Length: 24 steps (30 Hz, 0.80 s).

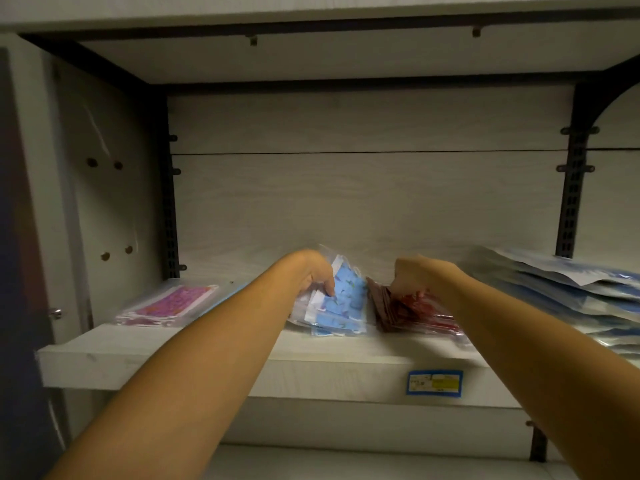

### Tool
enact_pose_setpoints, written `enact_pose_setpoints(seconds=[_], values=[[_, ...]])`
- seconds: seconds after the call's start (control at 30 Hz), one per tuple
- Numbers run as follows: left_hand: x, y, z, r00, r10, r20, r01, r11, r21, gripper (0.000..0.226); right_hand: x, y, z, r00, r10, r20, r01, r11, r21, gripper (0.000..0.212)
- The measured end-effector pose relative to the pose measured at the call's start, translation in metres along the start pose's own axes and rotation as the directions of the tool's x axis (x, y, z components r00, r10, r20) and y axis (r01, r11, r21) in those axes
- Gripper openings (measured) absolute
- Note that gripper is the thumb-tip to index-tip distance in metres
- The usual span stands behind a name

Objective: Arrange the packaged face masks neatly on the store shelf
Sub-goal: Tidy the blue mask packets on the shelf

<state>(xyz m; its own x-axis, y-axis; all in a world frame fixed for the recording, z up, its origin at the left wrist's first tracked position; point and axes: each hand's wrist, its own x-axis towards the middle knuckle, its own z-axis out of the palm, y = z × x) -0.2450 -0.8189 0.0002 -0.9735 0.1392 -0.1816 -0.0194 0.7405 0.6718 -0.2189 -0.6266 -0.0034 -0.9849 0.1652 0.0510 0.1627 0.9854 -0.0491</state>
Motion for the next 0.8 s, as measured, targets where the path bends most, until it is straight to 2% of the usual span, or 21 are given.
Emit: enact_pose_setpoints(seconds=[0.03, 0.1, 0.17, 0.23, 0.3, 0.33, 0.4, 0.43, 0.53, 0.63, 0.67, 0.77, 0.8], values=[[0.000, -0.003, -0.005, 0.999, 0.025, -0.030, -0.027, 0.997, -0.070, 0.020, 0.002, 0.002, 0.000, 1.000, 0.010, 0.000, -0.010, 1.000, 0.029, 0.021], [0.009, -0.010, -0.014, 0.986, 0.101, -0.132, -0.132, 0.959, -0.252, 0.056, 0.008, 0.006, 0.000, 0.997, 0.020, -0.070, -0.010, 0.990, 0.141, 0.018], [0.009, -0.014, -0.020, 0.962, 0.168, -0.217, -0.247, 0.874, -0.418, 0.087, 0.021, 0.011, 0.004, 0.979, 0.012, -0.203, 0.062, 0.932, 0.358, 0.025], [0.010, -0.018, -0.025, 0.941, 0.205, -0.270, -0.326, 0.766, -0.555, 0.097, 0.029, 0.008, 0.011, 0.971, -0.015, -0.241, 0.171, 0.744, 0.646, 0.041], [0.010, -0.021, -0.028, 0.918, 0.236, -0.319, -0.390, 0.686, -0.614, 0.102, 0.025, -0.004, 0.017, 0.983, -0.063, -0.174, 0.183, 0.463, 0.867, 0.061], [0.012, -0.022, -0.028, 0.910, 0.248, -0.333, -0.410, 0.659, -0.631, 0.105, 0.024, -0.010, 0.020, 0.987, -0.091, -0.129, 0.153, 0.349, 0.924, 0.067], [0.016, -0.021, -0.029, 0.900, 0.263, -0.349, -0.435, 0.614, -0.659, 0.110, 0.024, -0.021, 0.022, 0.983, -0.160, -0.095, 0.128, 0.210, 0.969, 0.060], [0.016, -0.019, -0.030, 0.891, 0.274, -0.361, -0.452, 0.591, -0.668, 0.111, 0.025, -0.027, 0.020, 0.981, -0.162, -0.104, 0.132, 0.174, 0.976, 0.055], [0.015, -0.010, -0.031, 0.876, 0.310, -0.369, -0.481, 0.509, -0.714, 0.097, 0.034, -0.043, 0.011, 0.987, -0.059, -0.151, 0.157, 0.104, 0.982, 0.071], [0.018, -0.002, -0.037, 0.874, 0.308, -0.377, -0.476, 0.381, -0.793, 0.072, 0.045, -0.049, 0.004, 0.972, -0.012, -0.236, 0.237, 0.043, 0.971, 0.057], [0.019, -0.002, -0.039, 0.862, 0.304, -0.406, -0.501, 0.387, -0.774, 0.065, 0.046, -0.049, 0.003, 0.967, -0.015, -0.253, 0.254, 0.031, 0.967, 0.054], [0.028, -0.003, -0.044, 0.795, 0.345, -0.500, -0.606, 0.506, -0.614, 0.040, 0.052, -0.047, 0.001, 0.946, -0.069, -0.318, 0.319, 0.009, 0.948, 0.049], [0.032, -0.004, -0.045, 0.779, 0.364, -0.511, -0.625, 0.522, -0.581, 0.039, 0.055, -0.046, 0.001, 0.939, -0.091, -0.333, 0.334, -0.003, 0.943, 0.048]])
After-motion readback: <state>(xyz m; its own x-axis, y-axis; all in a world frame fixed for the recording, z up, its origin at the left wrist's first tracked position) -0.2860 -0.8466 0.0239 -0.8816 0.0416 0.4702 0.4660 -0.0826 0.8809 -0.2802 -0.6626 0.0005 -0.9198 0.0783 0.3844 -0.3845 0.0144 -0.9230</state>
